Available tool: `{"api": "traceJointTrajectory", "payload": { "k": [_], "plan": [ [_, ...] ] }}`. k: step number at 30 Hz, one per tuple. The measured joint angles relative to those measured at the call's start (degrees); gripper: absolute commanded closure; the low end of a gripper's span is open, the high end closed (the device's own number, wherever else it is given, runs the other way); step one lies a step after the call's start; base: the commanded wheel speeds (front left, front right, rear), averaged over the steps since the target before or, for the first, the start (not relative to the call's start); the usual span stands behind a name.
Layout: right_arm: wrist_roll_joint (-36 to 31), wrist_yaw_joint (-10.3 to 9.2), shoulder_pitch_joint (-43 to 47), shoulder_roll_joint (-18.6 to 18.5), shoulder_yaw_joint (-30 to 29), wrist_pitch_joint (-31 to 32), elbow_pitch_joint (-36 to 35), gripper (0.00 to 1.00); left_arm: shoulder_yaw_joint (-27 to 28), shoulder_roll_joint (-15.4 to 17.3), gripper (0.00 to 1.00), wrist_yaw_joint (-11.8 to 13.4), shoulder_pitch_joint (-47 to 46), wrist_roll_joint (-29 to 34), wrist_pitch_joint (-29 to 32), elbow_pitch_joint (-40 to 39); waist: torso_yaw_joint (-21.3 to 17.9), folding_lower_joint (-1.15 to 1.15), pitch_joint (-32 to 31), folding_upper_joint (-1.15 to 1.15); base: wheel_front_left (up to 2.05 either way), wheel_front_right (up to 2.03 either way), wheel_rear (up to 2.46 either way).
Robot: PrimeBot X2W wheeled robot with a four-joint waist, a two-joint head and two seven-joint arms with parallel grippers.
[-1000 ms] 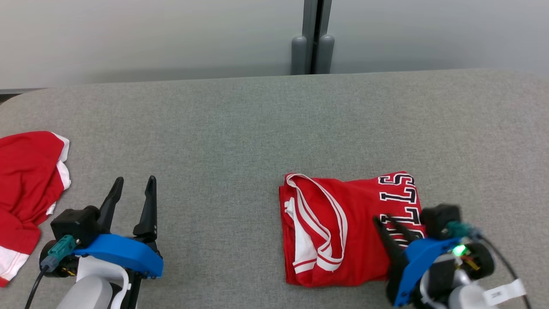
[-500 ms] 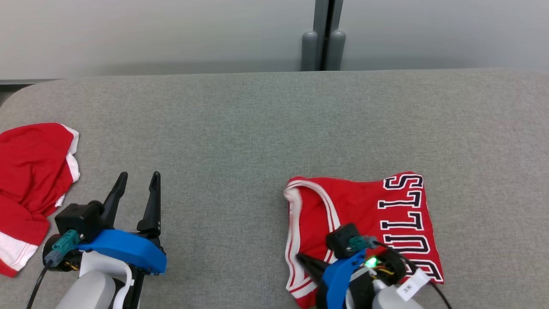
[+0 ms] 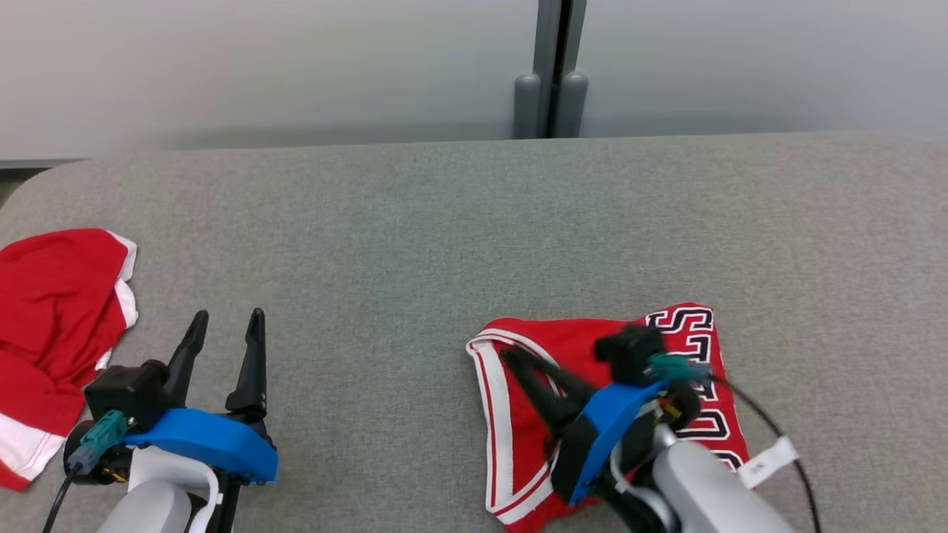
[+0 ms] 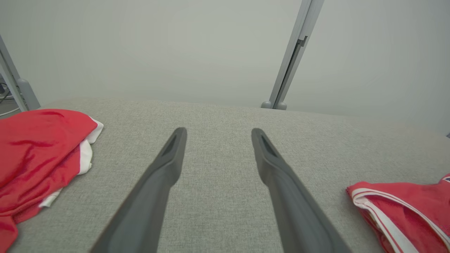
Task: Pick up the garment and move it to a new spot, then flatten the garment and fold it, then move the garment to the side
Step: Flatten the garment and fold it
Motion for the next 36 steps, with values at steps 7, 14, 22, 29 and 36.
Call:
{"api": "traceJointTrajectory", "payload": {
  "k": [7,14,22,29,36],
  "plan": [
    [-8.11,0.01,3.42,-0.56,-14.43,-5.31,-10.62,0.0,1.0,0.33,0.0,0.96,2.34,-0.3,-1.33,-0.96,-2.08,0.0,-1.74,0.0,0.0,0.0,0.0],
    [-14.07,0.01,11.71,-3.02,-27.13,-3.19,-20.94,0.0,2.67,0.11,0.0,2.1,4.52,-0.22,-2.77,-2.64,-4.23,0.0,-3.21,0.0,0.0,0.0,0.0],
    [-15.7,0.0,17.77,-6.05,-34.22,-2.68,-20.69,0.0,4.11,-1.63,0.0,2.78,7.65,0.87,-3.34,-3.16,-5.29,0.0,-5.8,0.0,0.0,0.0,0.0],
    [-15.73,0.01,18.61,-5.83,-33.96,-4.87,-18.95,0.0,5.0,-2.98,0.0,2.8,9.84,1.36,-3.44,-2.85,-5.42,0.0,-7.27,0.0,0.0,0.0,0.0],
    [-14.6,0.01,18.17,-5.59,-32.61,-5.87,-16.7,0.0,5.79,-3.46,0.0,2.75,10.96,1.53,-3.5,-2.14,-4.77,-0.01,-7.92,0.0,0.0,0.0,0.0]
  ]
}}
